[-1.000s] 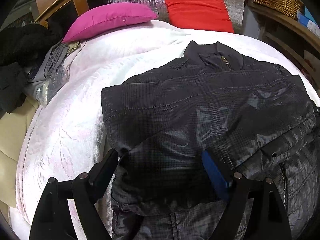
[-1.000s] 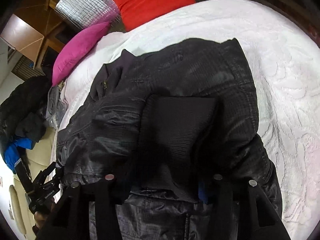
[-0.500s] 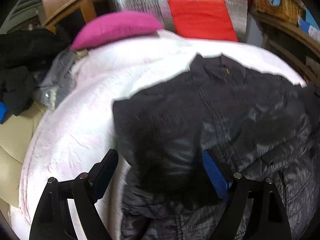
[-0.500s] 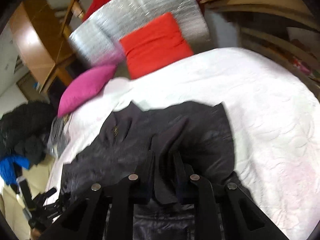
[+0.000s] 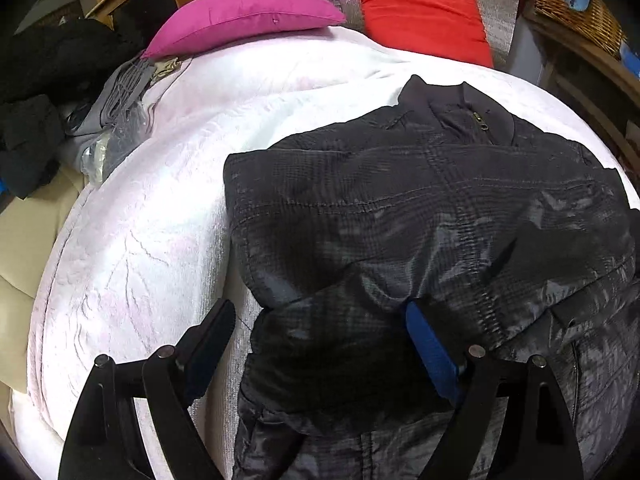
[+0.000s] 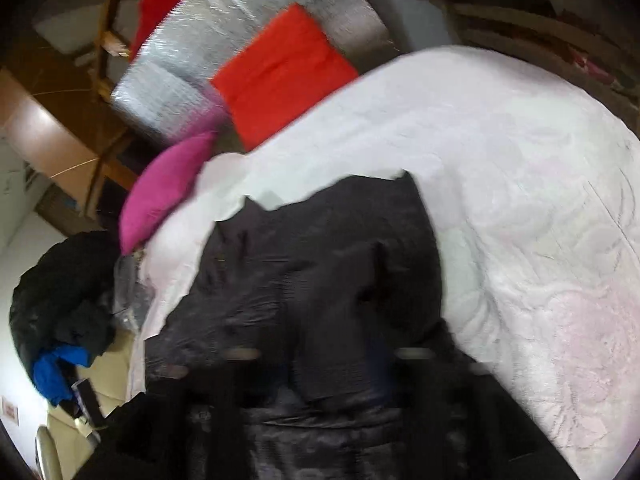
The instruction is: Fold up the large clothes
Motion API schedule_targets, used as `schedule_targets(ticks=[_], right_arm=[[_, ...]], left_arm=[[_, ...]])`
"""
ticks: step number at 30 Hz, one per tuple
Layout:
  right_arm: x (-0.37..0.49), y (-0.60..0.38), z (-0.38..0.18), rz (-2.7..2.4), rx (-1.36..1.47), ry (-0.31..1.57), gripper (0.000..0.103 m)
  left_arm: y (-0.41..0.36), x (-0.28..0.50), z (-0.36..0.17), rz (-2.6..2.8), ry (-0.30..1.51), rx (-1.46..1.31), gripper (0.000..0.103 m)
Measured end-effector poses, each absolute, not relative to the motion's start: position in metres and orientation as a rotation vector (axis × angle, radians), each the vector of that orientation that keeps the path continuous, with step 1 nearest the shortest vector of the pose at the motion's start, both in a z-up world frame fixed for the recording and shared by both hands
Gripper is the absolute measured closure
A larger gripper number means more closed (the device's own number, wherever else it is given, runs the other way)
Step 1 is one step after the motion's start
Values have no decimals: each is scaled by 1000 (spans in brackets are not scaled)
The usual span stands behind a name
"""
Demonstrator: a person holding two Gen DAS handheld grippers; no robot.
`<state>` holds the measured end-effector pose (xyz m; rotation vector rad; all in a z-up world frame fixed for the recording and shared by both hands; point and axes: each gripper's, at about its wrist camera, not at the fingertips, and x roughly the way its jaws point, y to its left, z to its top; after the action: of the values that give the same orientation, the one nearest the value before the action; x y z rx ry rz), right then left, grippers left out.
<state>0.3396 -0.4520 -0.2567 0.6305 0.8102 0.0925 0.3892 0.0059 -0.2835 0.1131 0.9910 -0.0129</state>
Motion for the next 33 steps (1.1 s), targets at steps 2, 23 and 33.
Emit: schedule_targets(ticks=[2,23,33], right_arm=[[337,-437,-250,121,601,751,4],[369,-290,-306,-60,-53,945,0],[370,-287,-305,-84,-40,937,0]], left_arm=[[0,387,-279,-20,972,115,16],[-22,376,-275,-159,962,117,4],[-23,390,-284,-135,1006,101,3]])
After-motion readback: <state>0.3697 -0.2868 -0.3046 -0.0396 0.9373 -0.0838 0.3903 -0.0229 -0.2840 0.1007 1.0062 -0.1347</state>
